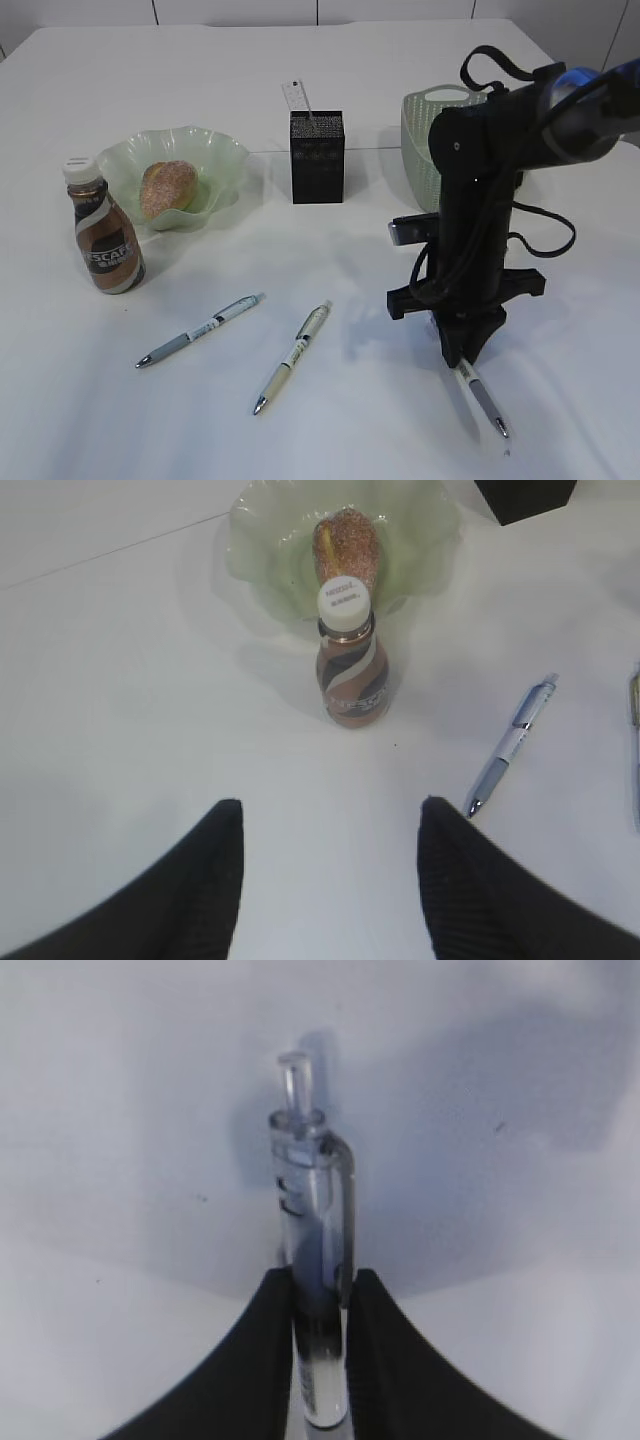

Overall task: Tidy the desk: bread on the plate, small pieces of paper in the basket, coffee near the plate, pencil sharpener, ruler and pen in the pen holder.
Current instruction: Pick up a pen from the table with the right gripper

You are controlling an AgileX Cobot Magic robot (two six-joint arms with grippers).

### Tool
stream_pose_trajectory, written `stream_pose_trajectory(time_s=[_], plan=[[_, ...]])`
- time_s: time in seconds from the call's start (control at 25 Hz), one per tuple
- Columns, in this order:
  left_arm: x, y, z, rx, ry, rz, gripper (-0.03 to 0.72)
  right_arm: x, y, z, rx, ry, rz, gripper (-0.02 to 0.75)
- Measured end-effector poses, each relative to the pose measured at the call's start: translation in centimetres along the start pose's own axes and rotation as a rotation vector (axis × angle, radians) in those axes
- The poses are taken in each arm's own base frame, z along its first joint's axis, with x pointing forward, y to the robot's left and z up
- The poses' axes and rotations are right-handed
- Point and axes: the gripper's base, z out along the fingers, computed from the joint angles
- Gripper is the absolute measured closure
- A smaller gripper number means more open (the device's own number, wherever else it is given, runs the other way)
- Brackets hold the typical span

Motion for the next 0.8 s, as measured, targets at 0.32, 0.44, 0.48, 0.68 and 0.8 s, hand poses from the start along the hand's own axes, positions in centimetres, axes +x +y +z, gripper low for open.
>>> stream_pose_trajectory(time_s=[0.32,0.44,0.48,0.68,0.8], plan=[[0.0,0.0,0.0,0.0,-0.001,0.0,0.301,-1.4,0.7,-3.1,-0.036,-0.063,-0.025,0.602],[0.0,0.0,0.0,0.0,-0.001,0.0,0.31,-2.1,1.0,-4.6,-0.049,-0.115,-0.028,0.602],[0.0,0.0,0.0,0.0,-0.001,0.0,0.311,-2.4,1.0,-5.1,-0.053,-0.131,-0.03,0.602],[-0.1,0.0,0.0,0.0,-0.014,0.0,0.312,-3.4,1.4,-7.6,-0.072,-0.219,-0.037,0.602],[-0.3,0.0,0.0,-0.001,-0.03,0.0,0.312,-4.3,1.7,-9.5,-0.096,-0.321,-0.041,0.602]])
